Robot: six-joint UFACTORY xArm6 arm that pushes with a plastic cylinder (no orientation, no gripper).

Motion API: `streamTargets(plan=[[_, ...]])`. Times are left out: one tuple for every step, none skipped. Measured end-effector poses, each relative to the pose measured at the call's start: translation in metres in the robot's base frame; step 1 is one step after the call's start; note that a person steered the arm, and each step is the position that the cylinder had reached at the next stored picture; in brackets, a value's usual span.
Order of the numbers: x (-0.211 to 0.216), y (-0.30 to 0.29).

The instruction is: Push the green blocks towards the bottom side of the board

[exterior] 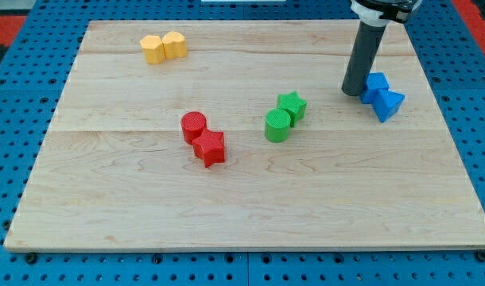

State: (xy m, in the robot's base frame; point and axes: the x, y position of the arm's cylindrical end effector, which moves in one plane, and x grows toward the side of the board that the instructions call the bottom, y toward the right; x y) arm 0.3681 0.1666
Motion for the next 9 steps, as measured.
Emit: streamTargets(plan=[[0.000, 0.000], [0.000, -0.043], [0.010, -0.052], [0.020, -0.063], [0.020, -0.123], [0.020, -0.153], [0.009, -0.161], [0.030, -0.181], [0.096, -0.115]])
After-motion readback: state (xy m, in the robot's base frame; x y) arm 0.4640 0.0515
